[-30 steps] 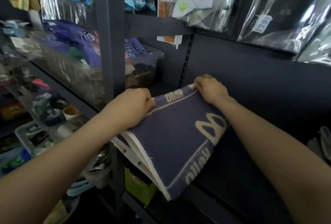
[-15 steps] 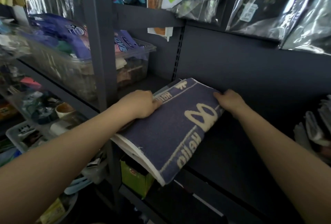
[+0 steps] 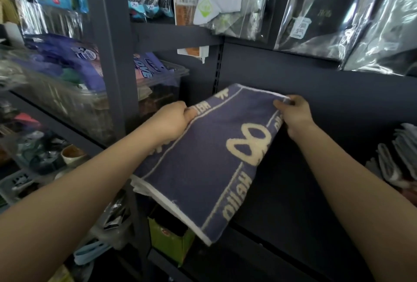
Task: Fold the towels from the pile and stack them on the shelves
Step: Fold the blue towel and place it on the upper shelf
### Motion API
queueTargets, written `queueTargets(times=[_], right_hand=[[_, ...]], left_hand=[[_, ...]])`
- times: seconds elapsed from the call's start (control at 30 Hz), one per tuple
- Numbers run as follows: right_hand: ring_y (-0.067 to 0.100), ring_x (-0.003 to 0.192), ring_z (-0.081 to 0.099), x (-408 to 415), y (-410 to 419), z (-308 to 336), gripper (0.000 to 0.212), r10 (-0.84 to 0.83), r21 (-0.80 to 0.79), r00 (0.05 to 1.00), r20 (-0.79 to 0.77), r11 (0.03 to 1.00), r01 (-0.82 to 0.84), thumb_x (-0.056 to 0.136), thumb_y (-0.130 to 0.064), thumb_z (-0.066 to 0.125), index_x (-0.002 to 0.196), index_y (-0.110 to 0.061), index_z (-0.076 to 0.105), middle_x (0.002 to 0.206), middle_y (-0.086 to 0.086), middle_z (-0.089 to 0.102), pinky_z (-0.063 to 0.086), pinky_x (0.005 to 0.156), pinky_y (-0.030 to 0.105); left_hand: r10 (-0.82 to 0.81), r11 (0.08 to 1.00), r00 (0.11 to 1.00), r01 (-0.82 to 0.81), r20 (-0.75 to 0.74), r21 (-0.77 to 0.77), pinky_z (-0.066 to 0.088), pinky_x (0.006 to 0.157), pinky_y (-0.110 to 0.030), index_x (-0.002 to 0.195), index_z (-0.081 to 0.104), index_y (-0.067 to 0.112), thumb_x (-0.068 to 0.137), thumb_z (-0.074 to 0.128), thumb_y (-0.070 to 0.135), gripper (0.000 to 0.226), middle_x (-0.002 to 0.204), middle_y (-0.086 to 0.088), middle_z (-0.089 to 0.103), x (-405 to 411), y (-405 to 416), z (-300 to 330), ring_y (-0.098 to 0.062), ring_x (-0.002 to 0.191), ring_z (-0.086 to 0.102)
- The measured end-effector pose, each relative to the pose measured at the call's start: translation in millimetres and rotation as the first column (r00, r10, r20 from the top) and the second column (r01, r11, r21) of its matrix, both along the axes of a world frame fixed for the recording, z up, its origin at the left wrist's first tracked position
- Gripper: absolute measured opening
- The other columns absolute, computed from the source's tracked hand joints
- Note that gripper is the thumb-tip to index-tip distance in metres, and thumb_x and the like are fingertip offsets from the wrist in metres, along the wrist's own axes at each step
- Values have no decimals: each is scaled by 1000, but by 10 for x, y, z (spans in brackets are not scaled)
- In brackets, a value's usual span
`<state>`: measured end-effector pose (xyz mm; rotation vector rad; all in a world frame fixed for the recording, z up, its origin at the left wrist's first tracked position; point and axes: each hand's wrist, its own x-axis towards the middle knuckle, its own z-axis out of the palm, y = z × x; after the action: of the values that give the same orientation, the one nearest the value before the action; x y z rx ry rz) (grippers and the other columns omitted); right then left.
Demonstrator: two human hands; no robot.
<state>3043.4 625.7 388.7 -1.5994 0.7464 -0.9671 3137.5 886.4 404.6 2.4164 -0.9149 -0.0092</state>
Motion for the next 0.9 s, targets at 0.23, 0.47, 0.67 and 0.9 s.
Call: queueTargets(times=[0.23,0.47,0.67,0.9], right_hand=[[29,99,57,-17,4,-257,37,126,113,910,-395,990,-88,92,-24,53,120,-1,48,114,17,56,49,69,34],[18,74,58,-198,392,-157,9,263,573,964,-43,797,-192,93,-21,49,94,-14,55,86,5,59,50,62,33],[23,88,62,-217,597,-158,35,247,407,969,-14,887,-220,90,-9,56,124,-3,50,111,13,62,54,59,34],[22,79,59,-539,898,-87,24,349,454,908,-231,864,-217,95,-30,48,114,-14,47,97,11,59,54,54,31]], left_hand=[[-4,981,996,20,-84,192,40,73,-31,97,56,9,97,44,25,20,105,-12,59,121,-9,-282,-21,85,52],[35,989,999,-40,35,141,44,81,-37,101,57,2,94,43,10,18,107,-18,61,168,-21,-377,-32,95,57],[50,997,998,-51,23,50,42,81,-34,105,53,2,93,43,8,17,111,-21,59,154,14,-412,-33,99,55],[-529,798,786,589,320,-126,35,91,-16,111,60,11,92,42,36,37,112,2,56,-579,455,-260,-8,106,51]])
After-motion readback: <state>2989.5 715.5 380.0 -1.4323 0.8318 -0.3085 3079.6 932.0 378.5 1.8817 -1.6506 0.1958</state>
